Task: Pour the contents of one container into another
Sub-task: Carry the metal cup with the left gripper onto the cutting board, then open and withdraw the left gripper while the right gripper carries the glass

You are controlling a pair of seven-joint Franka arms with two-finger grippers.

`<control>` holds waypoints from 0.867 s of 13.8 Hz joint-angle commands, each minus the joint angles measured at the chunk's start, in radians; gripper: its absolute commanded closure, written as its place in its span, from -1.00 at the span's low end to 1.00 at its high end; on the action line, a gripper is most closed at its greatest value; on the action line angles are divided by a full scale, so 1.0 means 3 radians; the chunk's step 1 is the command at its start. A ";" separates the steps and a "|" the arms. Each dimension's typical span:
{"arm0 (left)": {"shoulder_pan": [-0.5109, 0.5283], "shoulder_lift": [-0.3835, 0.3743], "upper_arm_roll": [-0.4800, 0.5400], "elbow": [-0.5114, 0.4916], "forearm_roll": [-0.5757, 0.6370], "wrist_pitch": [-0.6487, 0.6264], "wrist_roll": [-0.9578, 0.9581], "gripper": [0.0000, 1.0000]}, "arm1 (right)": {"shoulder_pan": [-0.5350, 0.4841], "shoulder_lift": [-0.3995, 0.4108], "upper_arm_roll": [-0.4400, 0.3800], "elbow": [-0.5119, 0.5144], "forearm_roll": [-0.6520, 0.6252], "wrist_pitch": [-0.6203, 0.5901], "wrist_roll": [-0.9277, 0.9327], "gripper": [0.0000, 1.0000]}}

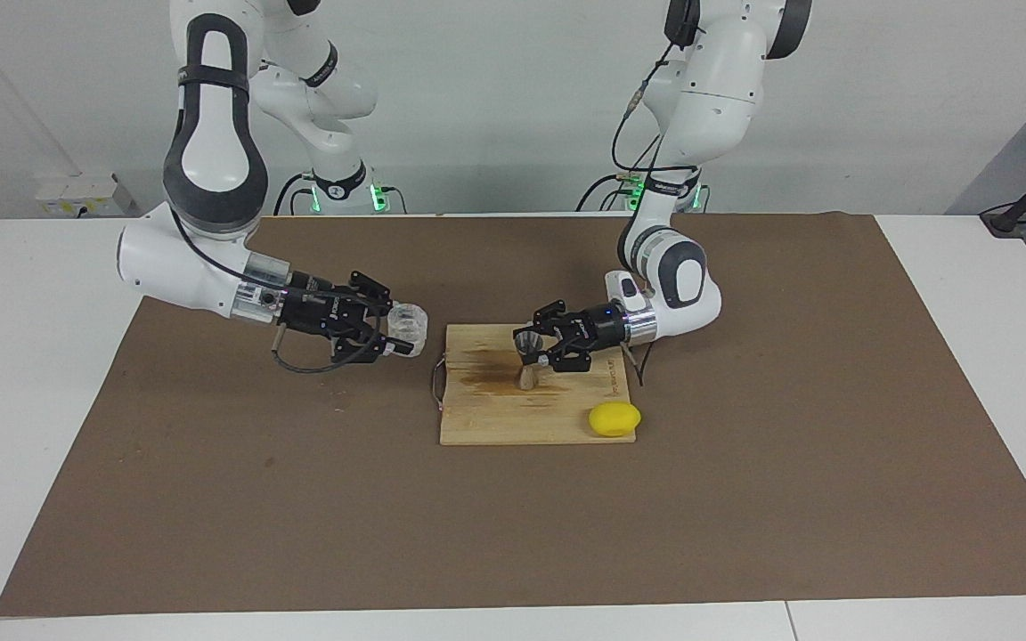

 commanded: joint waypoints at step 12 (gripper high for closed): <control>0.0137 -0.0046 0.0058 -0.0109 -0.0038 -0.0099 0.0095 -1.00 | 0.0165 -0.0126 0.0009 -0.0119 -0.0149 0.0026 -0.0014 1.00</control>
